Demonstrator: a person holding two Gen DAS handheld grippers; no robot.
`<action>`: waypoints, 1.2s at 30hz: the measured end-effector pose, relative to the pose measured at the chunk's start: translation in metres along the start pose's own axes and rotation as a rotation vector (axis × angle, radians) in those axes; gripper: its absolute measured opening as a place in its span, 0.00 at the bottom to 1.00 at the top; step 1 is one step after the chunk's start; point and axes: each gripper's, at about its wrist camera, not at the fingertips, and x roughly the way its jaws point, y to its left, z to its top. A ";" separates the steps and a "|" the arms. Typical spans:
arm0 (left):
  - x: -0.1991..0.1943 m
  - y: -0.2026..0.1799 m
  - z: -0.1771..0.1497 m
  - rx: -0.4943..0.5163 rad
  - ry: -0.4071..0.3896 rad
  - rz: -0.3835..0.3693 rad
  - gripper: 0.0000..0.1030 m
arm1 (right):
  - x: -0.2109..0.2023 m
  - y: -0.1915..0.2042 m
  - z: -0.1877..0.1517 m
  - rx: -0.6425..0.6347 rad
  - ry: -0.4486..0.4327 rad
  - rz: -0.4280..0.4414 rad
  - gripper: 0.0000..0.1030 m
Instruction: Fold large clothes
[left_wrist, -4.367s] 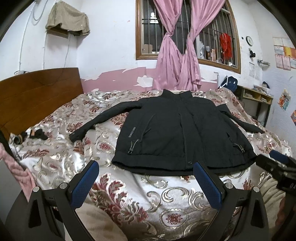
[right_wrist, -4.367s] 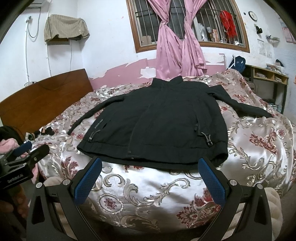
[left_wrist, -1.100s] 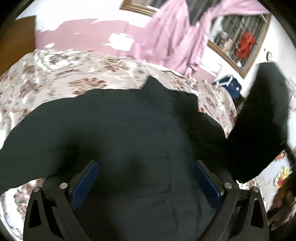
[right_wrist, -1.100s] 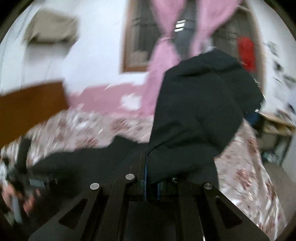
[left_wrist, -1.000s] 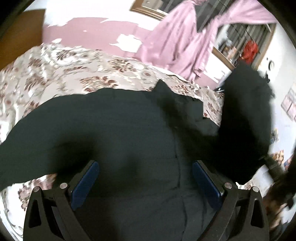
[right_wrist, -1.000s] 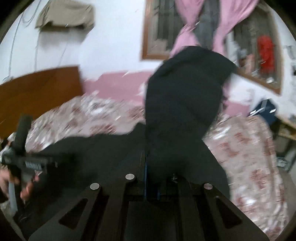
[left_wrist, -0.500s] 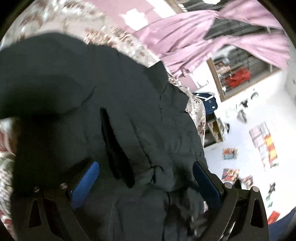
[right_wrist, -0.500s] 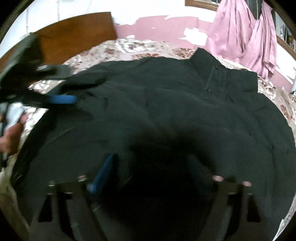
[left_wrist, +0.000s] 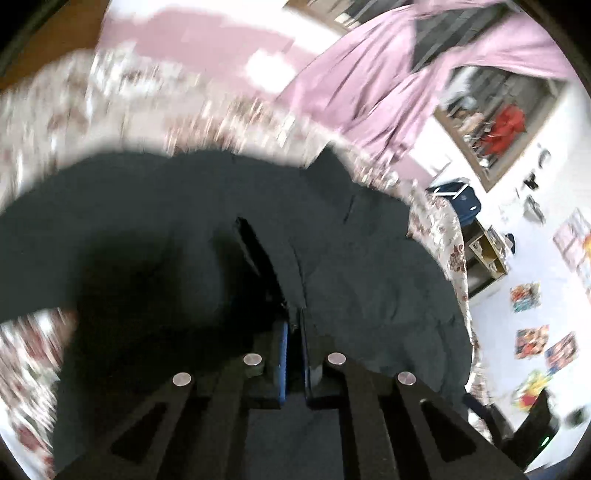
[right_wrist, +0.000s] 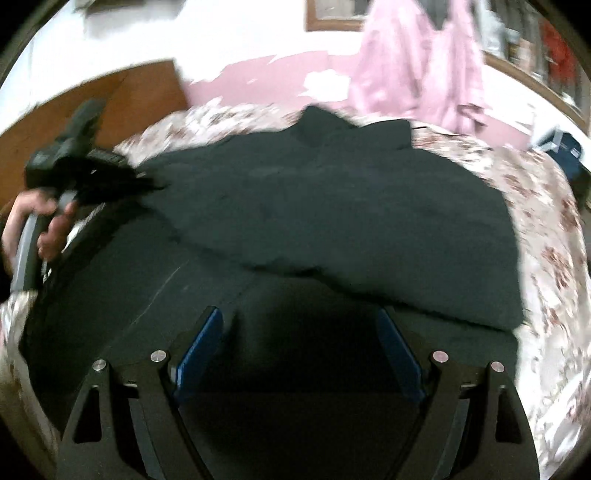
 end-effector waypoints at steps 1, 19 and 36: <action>-0.008 -0.004 0.005 0.028 -0.035 0.014 0.06 | -0.001 -0.007 0.004 0.025 -0.017 -0.008 0.79; 0.060 0.035 0.013 0.143 0.057 0.313 0.09 | 0.172 0.016 0.105 0.120 0.044 -0.111 0.79; 0.013 0.091 -0.004 -0.252 0.128 -0.049 0.92 | 0.193 0.016 0.081 0.114 0.026 -0.114 0.92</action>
